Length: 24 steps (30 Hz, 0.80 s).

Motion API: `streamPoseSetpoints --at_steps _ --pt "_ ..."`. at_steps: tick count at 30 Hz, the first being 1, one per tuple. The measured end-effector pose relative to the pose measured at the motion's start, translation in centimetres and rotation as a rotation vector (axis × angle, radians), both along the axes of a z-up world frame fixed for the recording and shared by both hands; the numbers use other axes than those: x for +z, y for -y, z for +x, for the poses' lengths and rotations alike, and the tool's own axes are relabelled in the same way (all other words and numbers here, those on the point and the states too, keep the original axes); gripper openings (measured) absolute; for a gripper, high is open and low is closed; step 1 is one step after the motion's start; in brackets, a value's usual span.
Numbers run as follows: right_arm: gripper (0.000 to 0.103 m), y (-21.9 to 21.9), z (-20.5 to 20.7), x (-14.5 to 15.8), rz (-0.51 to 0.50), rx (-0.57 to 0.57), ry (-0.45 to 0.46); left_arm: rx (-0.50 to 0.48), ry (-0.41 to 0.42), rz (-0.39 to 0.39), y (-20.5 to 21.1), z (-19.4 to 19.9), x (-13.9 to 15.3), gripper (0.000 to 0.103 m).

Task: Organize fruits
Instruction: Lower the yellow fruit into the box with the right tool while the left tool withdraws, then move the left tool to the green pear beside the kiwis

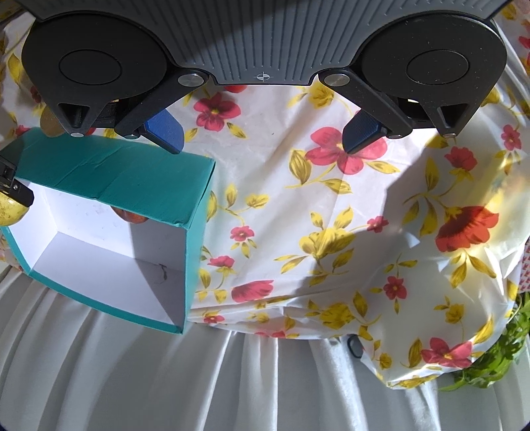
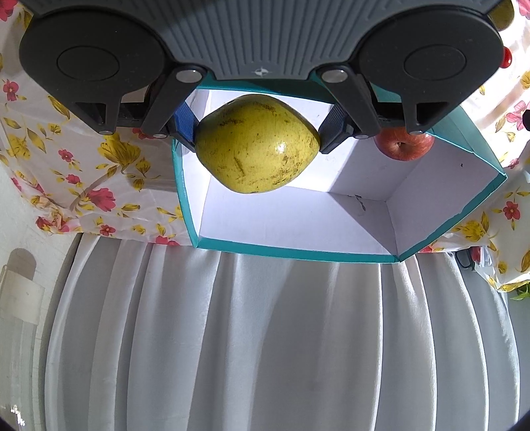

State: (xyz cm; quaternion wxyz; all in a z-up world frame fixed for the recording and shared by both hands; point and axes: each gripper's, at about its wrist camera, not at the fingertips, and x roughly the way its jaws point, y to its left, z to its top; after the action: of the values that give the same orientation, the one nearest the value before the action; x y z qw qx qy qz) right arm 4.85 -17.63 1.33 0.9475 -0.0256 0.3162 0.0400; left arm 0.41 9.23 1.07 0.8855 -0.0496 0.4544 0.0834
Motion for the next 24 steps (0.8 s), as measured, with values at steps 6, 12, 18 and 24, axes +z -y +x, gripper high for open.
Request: streamPoseSetpoints --at_steps 6,12,18,24 --pt "0.076 -0.1 0.0 0.1 -0.006 -0.001 0.001 0.004 -0.01 0.008 -0.1 -0.2 -0.3 0.103" --pt "0.087 0.2 -0.9 0.9 0.006 -0.002 0.029 -0.026 -0.003 0.035 0.2 -0.7 -0.4 0.103" --pt "0.103 -0.4 -5.3 4.1 -0.059 0.008 0.262 -0.067 0.016 0.064 1.0 -1.8 -0.8 0.103" --pt "0.103 -1.0 -8.0 4.7 -0.011 0.075 0.233 -0.154 0.033 0.064 2.5 -2.8 -1.1 0.103"
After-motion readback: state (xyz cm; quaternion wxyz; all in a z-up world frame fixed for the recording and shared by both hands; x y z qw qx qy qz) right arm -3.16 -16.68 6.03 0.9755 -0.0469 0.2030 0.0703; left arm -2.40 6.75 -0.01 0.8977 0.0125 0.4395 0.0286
